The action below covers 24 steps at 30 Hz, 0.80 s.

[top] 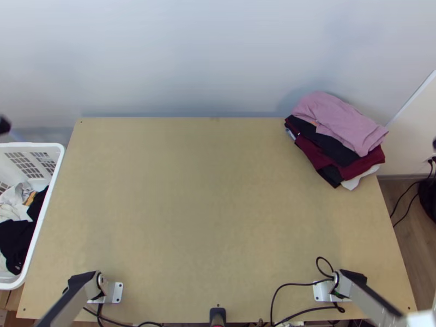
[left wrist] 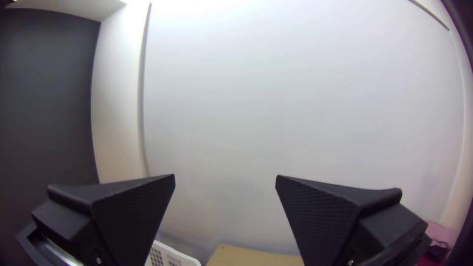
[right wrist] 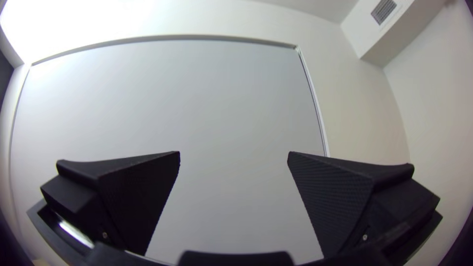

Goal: Fold the t-shirt

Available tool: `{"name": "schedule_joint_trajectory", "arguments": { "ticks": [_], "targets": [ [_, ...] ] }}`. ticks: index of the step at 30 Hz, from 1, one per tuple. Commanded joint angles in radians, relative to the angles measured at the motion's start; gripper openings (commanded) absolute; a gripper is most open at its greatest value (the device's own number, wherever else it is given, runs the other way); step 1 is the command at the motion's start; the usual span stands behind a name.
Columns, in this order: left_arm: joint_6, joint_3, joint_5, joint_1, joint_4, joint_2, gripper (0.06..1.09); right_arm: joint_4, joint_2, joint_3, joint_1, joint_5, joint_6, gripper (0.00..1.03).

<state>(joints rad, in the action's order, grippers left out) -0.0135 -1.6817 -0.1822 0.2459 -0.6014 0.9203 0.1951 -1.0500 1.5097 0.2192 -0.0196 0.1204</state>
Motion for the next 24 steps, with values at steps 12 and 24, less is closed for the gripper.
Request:
{"name": "schedule_joint_trajectory", "arguments": {
  "ticks": [12, 24],
  "targets": [
    [-0.207, 0.944, -0.051, 0.075, 0.506, -0.831, 1.05, 0.291, 0.693, -0.942, -0.053, -0.117, -0.056, 0.99],
    [0.006, 1.332, -0.083, 0.098, 0.434, -0.925, 1.05, 0.285, 1.056, -1.468, -0.142, -0.080, -0.056, 0.99]
  ]
}}
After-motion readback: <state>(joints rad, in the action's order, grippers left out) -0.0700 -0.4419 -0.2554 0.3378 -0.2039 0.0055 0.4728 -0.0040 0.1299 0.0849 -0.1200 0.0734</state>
